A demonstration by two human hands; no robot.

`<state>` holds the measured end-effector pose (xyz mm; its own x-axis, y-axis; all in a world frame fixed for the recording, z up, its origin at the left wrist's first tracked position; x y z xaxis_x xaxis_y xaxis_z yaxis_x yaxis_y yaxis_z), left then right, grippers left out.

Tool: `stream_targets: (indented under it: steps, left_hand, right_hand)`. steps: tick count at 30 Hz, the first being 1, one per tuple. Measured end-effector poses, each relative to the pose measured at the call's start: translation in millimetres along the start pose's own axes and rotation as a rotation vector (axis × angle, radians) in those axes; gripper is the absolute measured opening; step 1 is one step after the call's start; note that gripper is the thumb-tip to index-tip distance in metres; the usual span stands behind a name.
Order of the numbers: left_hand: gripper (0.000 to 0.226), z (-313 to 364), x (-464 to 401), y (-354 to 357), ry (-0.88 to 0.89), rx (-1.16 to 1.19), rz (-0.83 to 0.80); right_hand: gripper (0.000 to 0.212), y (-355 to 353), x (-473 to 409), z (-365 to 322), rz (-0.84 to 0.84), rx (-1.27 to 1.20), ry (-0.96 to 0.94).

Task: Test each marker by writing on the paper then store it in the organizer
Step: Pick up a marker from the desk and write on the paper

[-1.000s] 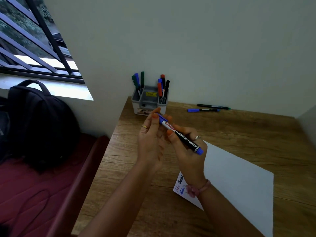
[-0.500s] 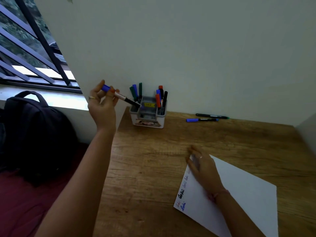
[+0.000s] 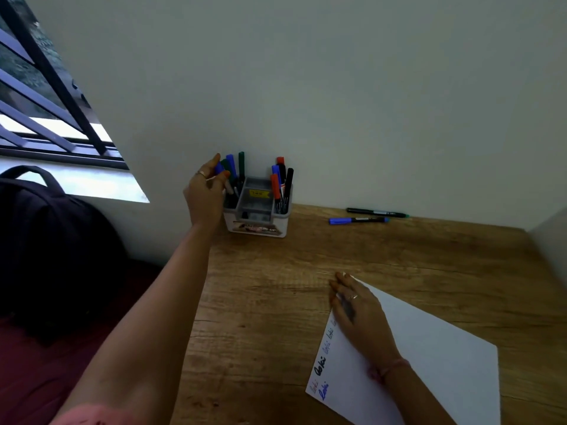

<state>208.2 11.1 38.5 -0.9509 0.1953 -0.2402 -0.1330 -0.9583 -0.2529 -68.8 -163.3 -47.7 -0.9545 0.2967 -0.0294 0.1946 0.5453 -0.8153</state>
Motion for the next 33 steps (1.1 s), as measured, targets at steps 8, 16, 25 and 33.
stream_targets:
  steps: [8, 16, 25, 33]
  left_hand:
    - [0.060, -13.5, 4.6, 5.6, 0.051, -0.157, 0.062]
    - [0.039, 8.2, 97.2, 37.6, 0.119, -0.074, 0.046]
    - [0.035, 14.0, 163.9, 68.5, 0.085, -0.068, -0.184]
    - [0.035, 34.2, 181.2, 67.7, -0.247, 0.288, -0.316]
  right_hand:
    - [0.020, -27.0, -25.5, 10.8, 0.004, -0.077, 0.015]
    - [0.033, -63.8, -117.9, 43.1, 0.091, 0.298, 0.123]
    - [0.033, -46.9, -151.7, 41.5, -0.020, 0.519, 0.139]
    - [0.033, -68.3, -87.6, -22.3, -0.136, 0.206, -0.106]
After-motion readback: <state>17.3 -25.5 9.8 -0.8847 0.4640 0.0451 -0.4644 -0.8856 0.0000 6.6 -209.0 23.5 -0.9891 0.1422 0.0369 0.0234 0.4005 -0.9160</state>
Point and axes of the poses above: each hand's wrist, its own x-axis away from the middle knuckle, its own y-axis out of the palm, z = x × y, the point moved 1 cm from there along -x, towards the middle knuckle, and after that the axes turned 8 degrees about -z, right-handed, at the moved point
